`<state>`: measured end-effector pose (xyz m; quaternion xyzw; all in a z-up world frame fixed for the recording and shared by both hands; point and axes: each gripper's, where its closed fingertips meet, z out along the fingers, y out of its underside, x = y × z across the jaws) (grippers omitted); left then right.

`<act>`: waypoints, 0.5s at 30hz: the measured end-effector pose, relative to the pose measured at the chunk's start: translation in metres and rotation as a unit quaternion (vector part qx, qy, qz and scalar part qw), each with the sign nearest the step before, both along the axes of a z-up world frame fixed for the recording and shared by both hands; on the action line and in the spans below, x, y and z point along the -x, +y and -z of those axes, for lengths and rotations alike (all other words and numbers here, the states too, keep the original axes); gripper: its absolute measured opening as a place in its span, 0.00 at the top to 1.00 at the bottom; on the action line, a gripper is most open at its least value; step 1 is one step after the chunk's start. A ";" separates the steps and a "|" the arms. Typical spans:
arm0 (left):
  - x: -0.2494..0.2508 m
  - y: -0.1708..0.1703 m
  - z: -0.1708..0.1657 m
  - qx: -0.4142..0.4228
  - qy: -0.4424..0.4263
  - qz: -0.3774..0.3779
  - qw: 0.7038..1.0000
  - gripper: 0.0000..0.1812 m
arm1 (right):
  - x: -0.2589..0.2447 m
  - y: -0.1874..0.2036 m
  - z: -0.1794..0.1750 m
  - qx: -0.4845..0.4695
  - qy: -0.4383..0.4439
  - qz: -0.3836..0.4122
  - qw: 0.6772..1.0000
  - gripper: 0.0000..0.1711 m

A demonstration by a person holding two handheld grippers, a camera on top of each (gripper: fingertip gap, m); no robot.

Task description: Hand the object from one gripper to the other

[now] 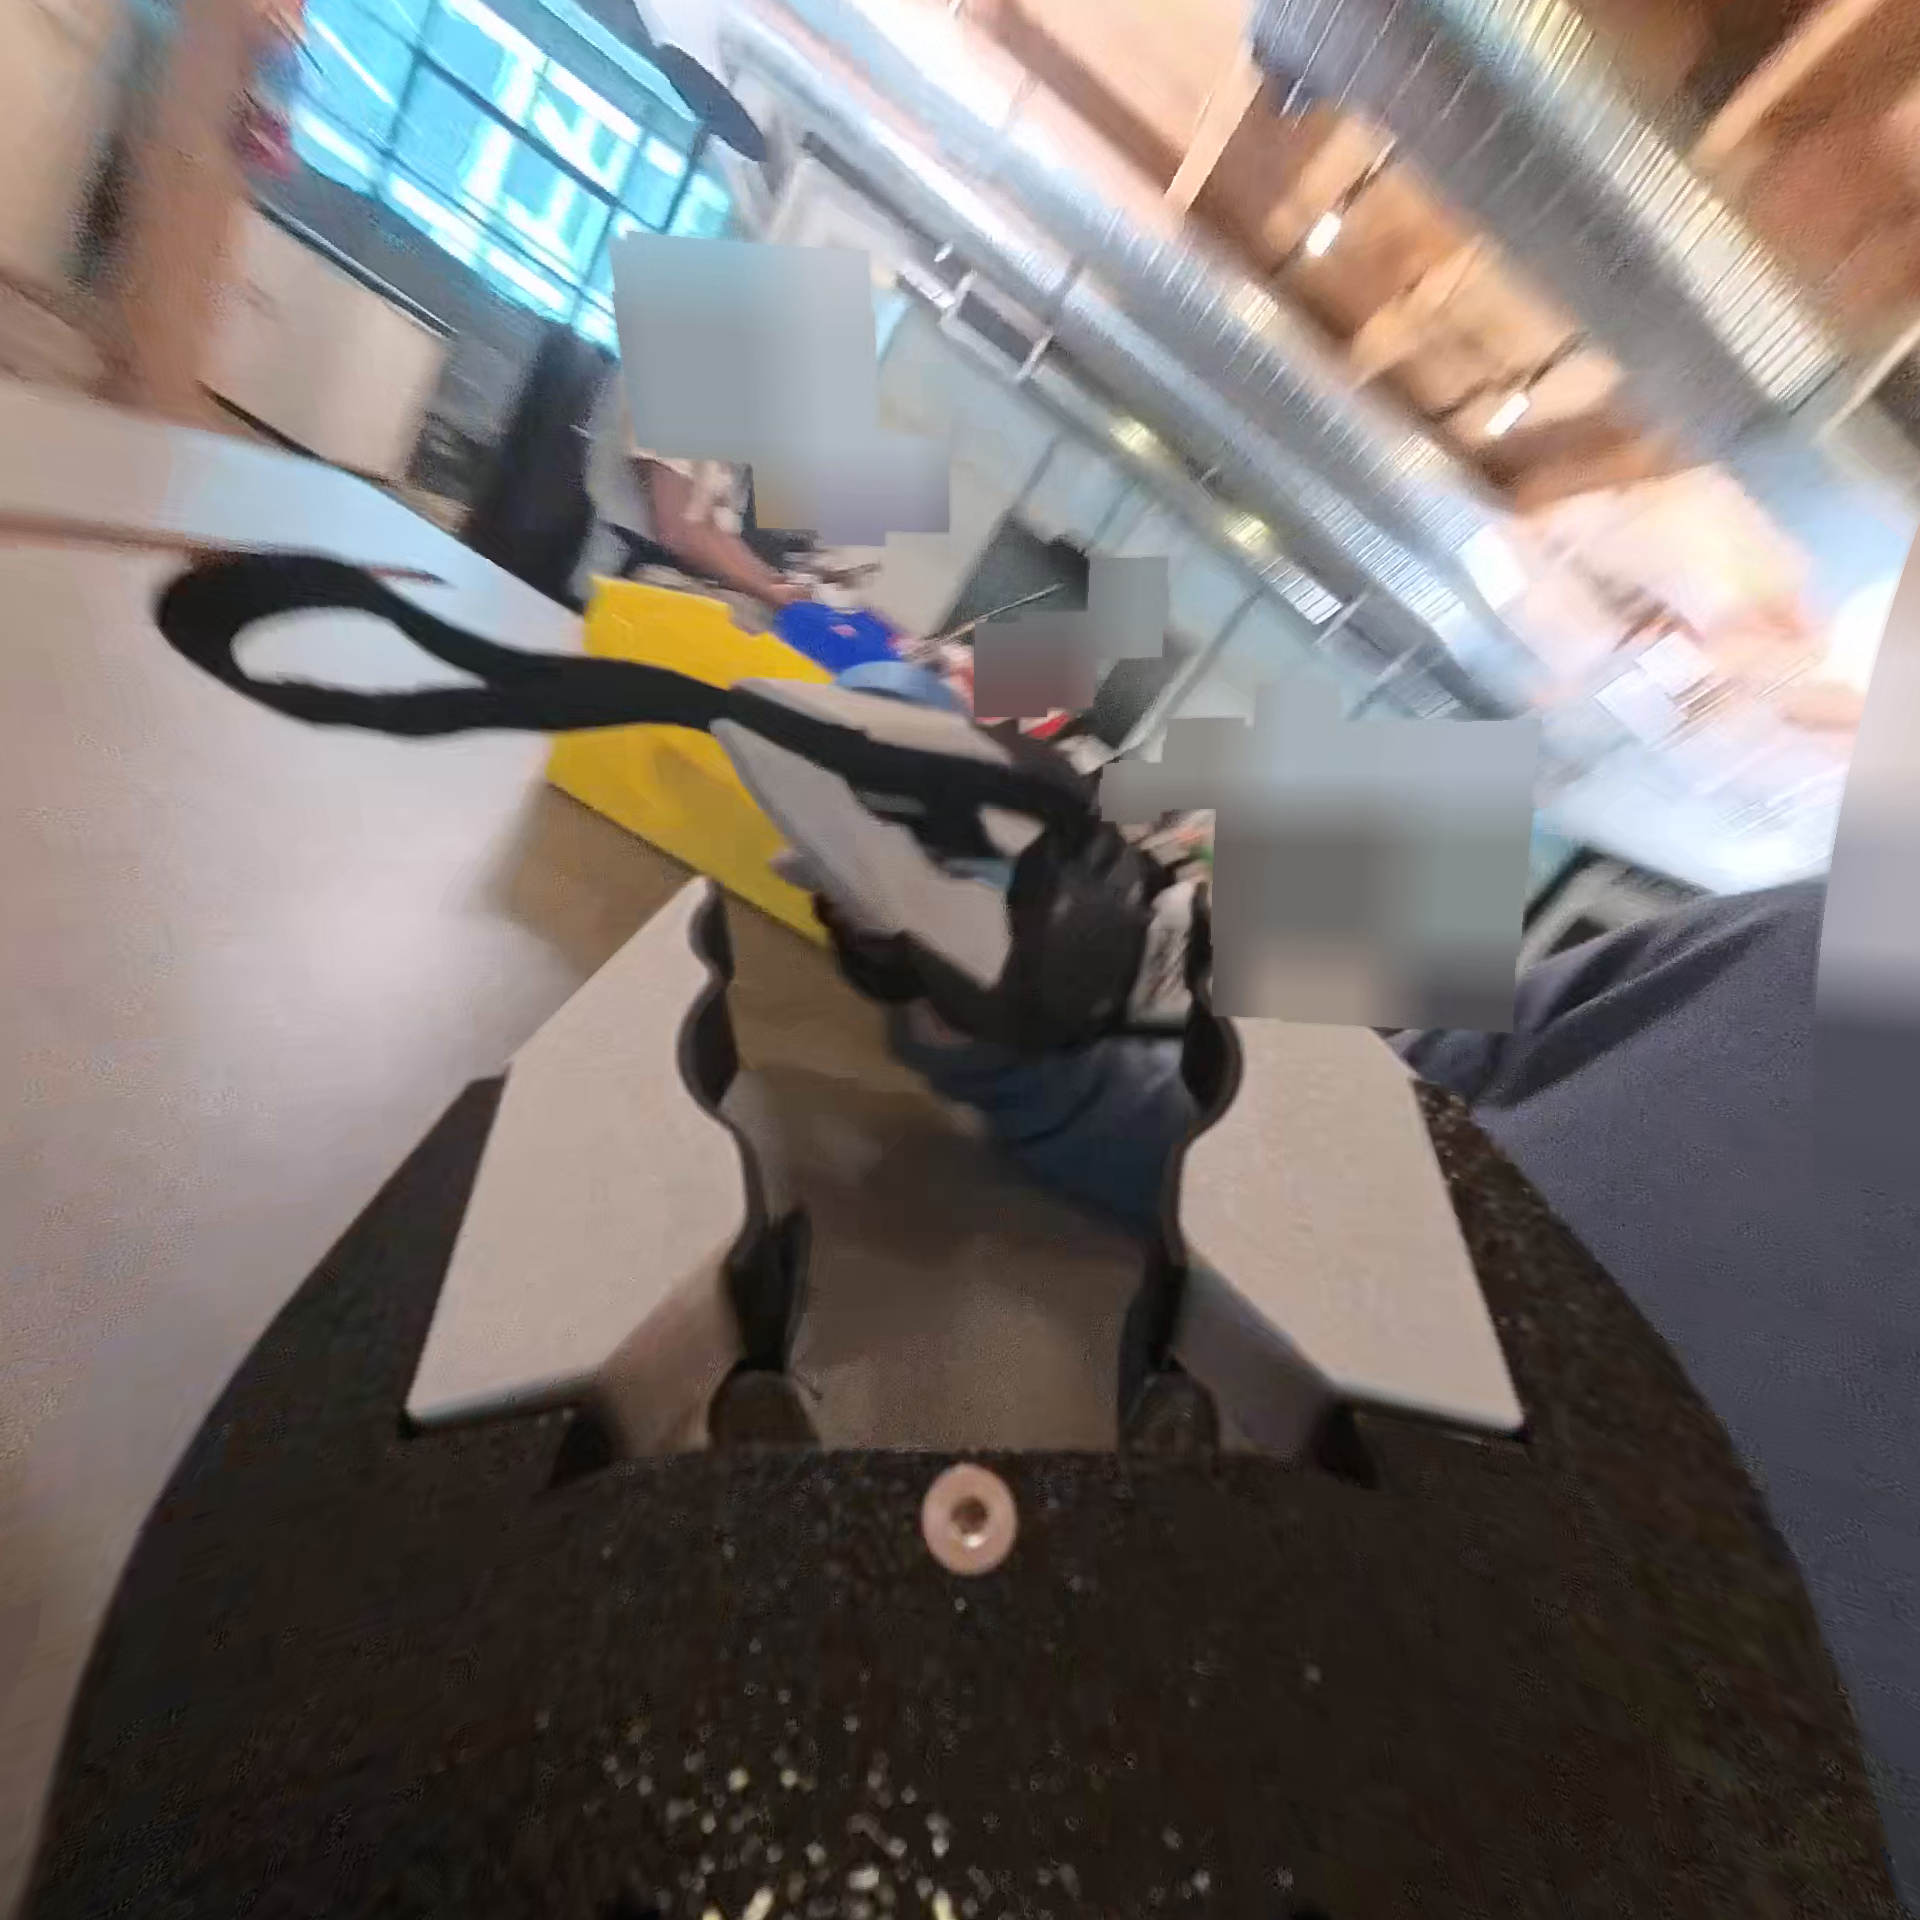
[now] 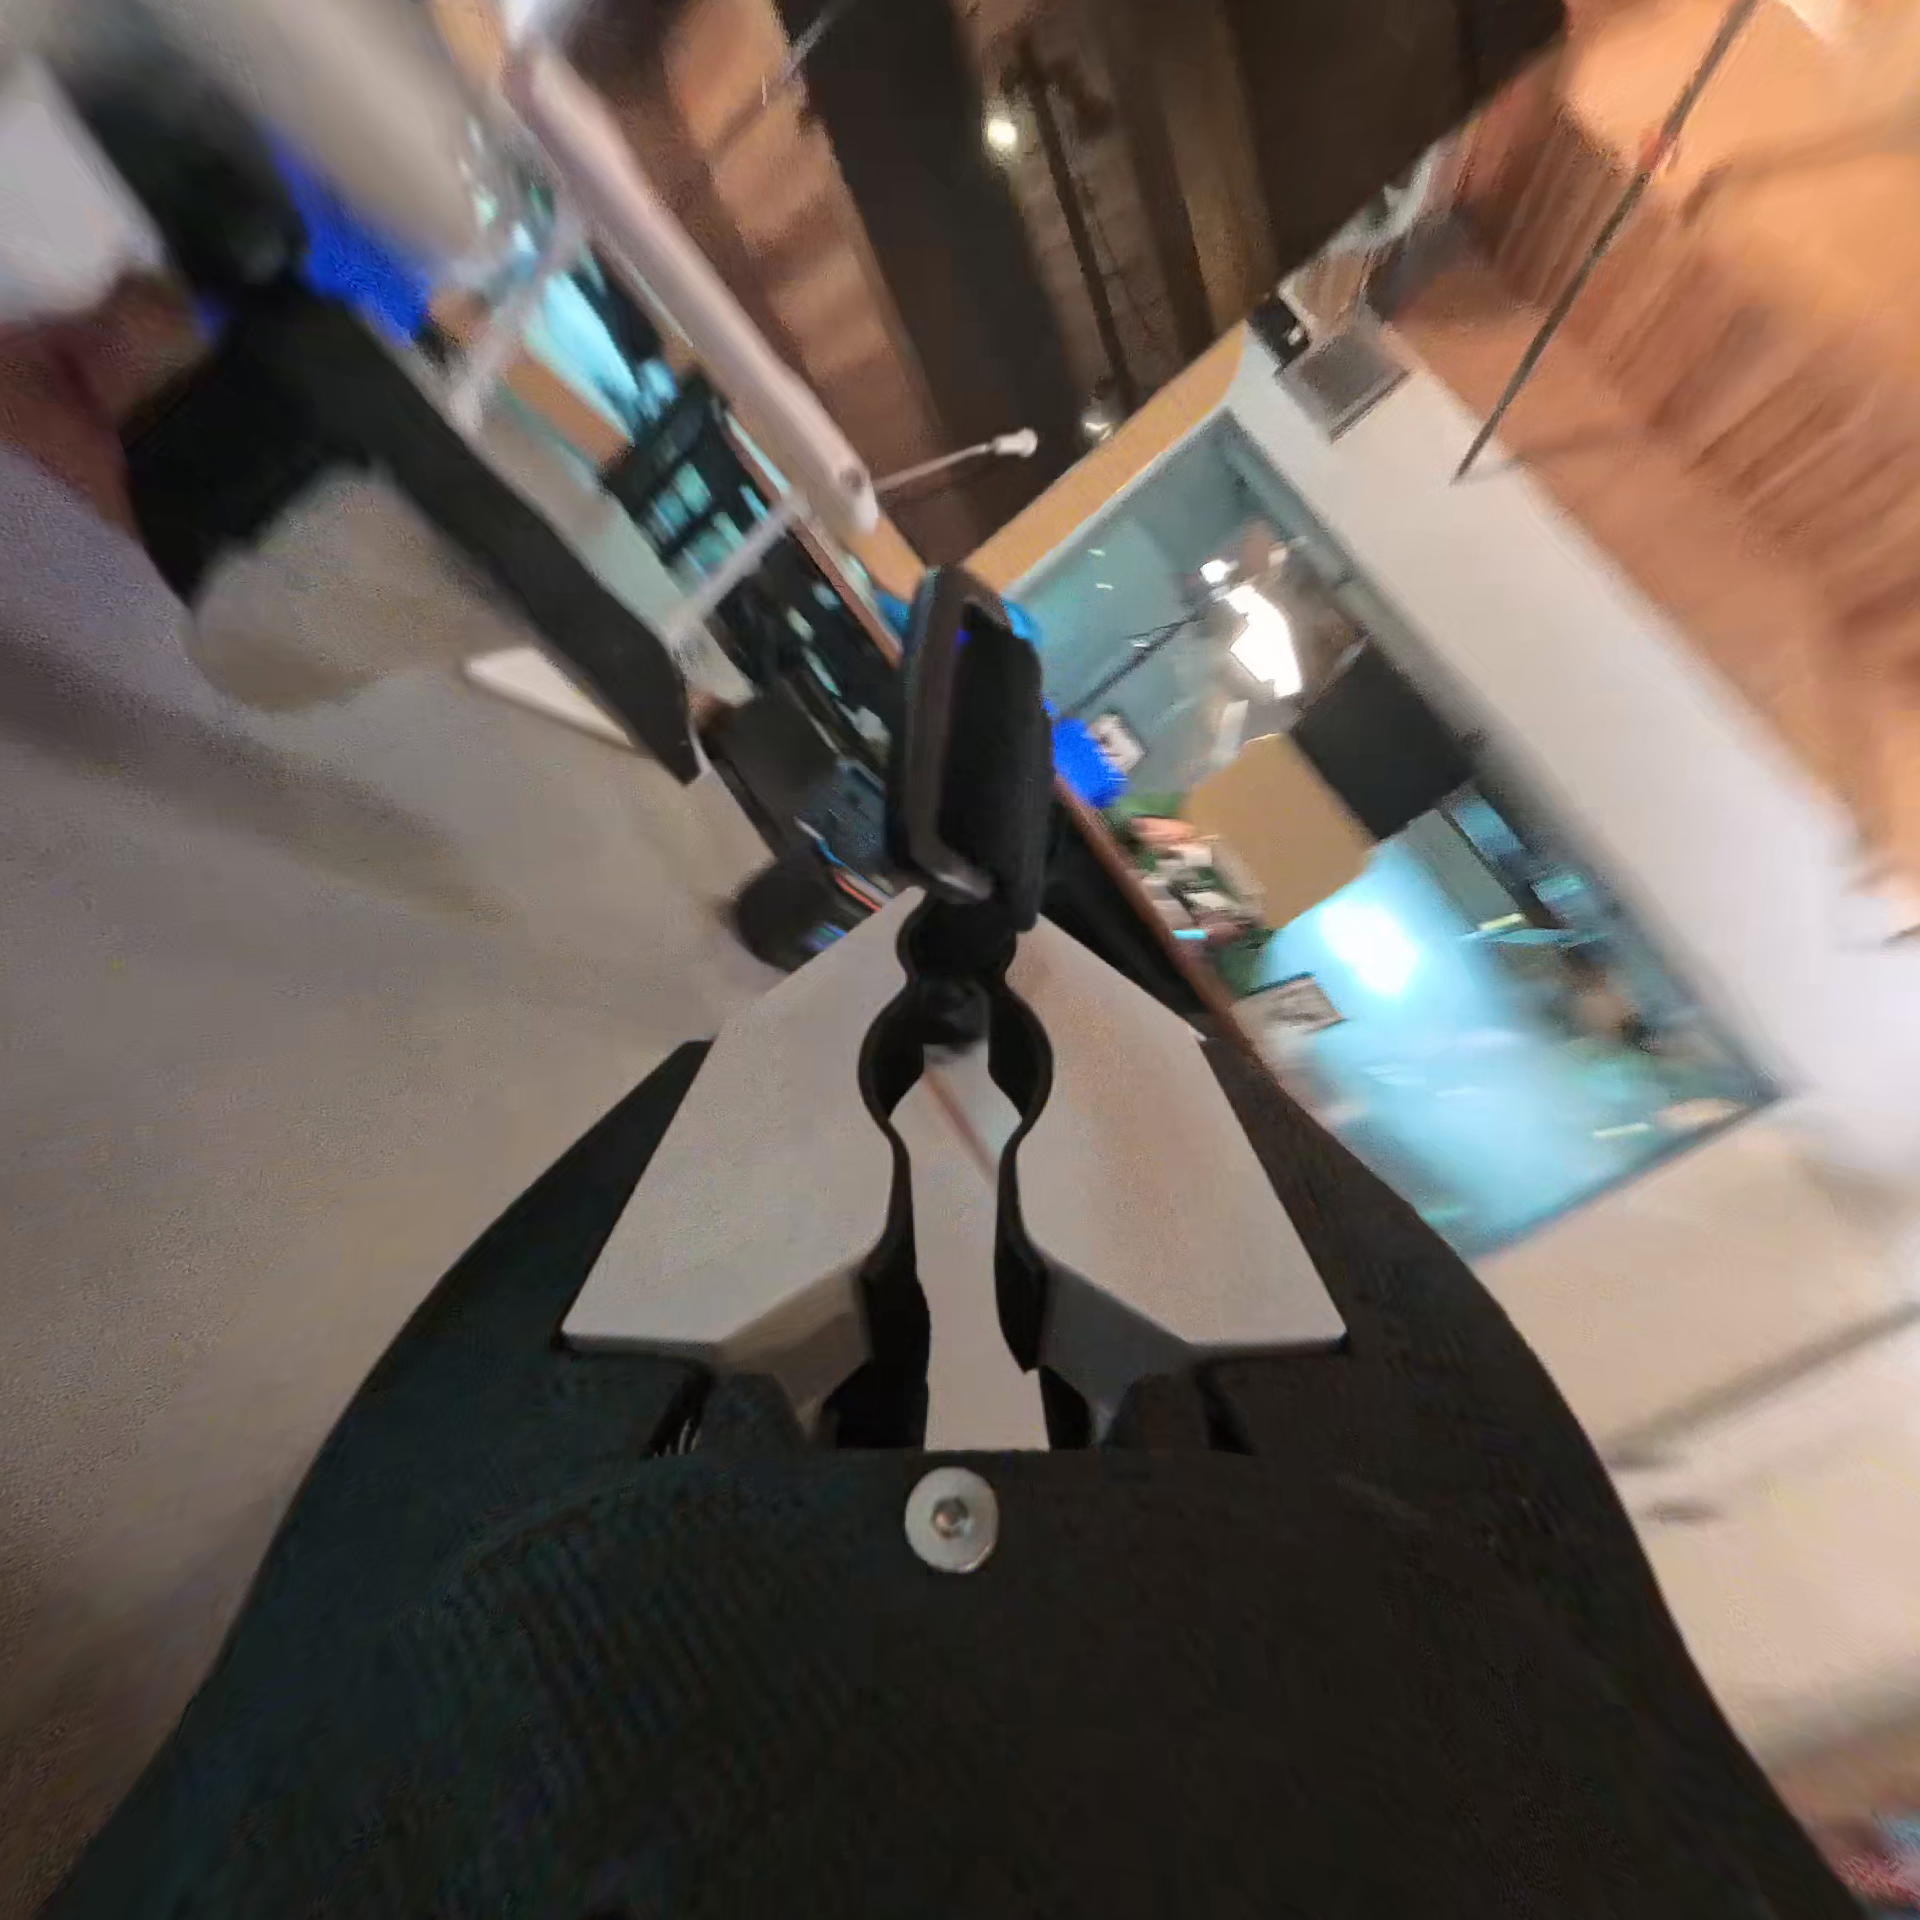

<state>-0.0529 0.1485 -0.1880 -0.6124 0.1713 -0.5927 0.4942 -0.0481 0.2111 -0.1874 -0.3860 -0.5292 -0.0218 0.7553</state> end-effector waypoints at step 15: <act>-0.029 -0.009 0.042 0.053 0.083 0.051 0.994 0.99 | 0.022 -0.012 0.020 -0.232 -0.137 0.063 0.961 0.94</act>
